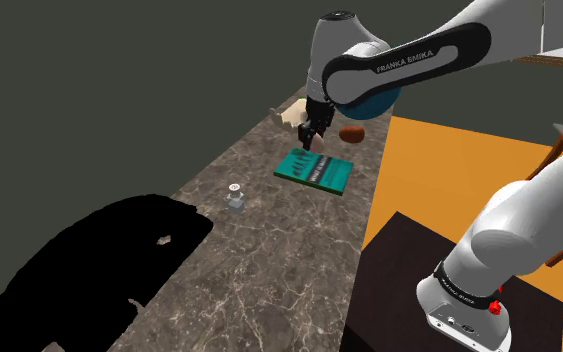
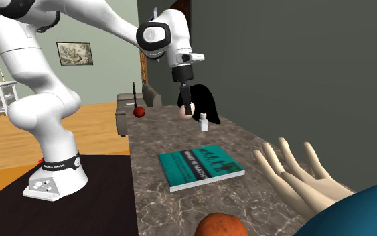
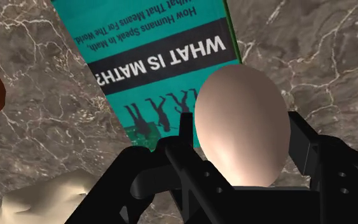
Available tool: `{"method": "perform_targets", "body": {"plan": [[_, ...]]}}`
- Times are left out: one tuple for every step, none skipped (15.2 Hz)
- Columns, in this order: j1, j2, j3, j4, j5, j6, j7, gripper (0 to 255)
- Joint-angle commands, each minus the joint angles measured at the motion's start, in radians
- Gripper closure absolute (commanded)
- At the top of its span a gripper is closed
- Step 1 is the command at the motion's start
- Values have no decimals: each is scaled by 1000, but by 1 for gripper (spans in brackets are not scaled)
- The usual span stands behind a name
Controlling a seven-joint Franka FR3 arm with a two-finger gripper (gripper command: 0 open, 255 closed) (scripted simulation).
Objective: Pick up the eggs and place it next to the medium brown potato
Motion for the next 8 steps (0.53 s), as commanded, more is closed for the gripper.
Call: {"method": "perform_targets", "body": {"plan": [[-20,-18,-37,-20,0,8,-57,255],[-29,-25,-55,-28,-1,12,-84,255],[-38,-30,-73,-34,-2,16,-110,255],[-48,-35,-90,-40,-3,20,-136,255],[-58,-38,-108,-44,-5,24,-162,255],[-67,-40,-126,-47,-6,28,-188,255],[-77,-41,-144,-49,-8,32,-214,255],[-87,-41,-162,-50,-9,35,-240,255]]}}
